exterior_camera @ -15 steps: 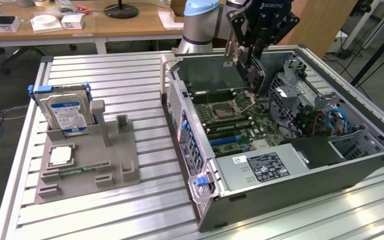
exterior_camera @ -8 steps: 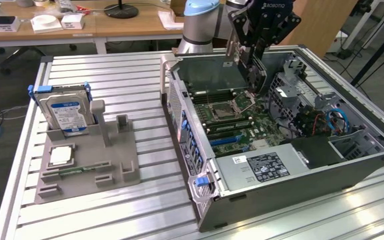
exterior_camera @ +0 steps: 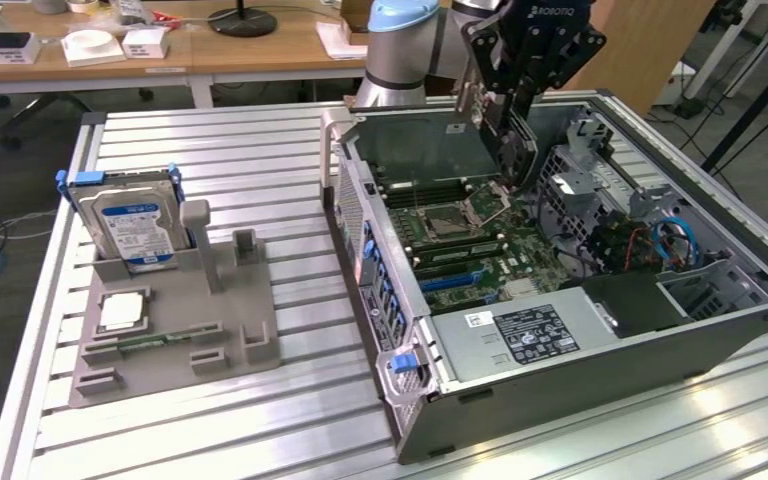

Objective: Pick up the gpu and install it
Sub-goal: 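Pick up the gpu and move the gpu toward the slot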

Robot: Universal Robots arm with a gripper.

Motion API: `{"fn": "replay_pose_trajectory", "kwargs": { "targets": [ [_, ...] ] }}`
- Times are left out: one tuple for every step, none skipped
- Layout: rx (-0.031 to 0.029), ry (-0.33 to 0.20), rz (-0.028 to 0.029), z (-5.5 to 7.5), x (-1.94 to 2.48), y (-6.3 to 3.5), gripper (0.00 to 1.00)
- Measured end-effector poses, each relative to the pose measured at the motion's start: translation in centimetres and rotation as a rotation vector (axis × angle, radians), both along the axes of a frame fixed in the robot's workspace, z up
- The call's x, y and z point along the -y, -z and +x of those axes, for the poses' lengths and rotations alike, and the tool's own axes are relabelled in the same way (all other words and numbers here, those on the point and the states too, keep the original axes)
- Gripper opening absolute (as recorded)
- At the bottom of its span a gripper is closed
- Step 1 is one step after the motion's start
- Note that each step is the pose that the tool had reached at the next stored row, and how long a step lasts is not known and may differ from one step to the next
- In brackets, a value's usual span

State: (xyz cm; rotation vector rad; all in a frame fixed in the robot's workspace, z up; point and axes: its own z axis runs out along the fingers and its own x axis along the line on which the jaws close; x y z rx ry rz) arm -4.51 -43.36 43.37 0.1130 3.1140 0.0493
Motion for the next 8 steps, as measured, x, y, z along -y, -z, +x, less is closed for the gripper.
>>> {"fn": "replay_pose_trajectory", "kwargs": {
  "targets": [
    [-0.0001,0.000,0.0000,0.06,0.00,0.00,0.26],
    [0.0000,0.000,0.0000,0.12,0.00,0.00,0.26],
    [0.0000,0.000,0.0000,0.18,0.00,0.00,0.26],
    [0.0000,0.000,0.0000,0.23,0.00,0.00,0.26],
    [0.0000,0.000,0.0000,0.29,0.00,0.00,0.26],
    [-0.0001,0.000,0.0000,0.35,0.00,0.00,0.26],
    [-0.0001,0.000,0.0000,0.41,0.00,0.00,0.26],
    [0.0000,0.000,0.0000,0.54,0.00,0.00,0.26]
  ]
}}
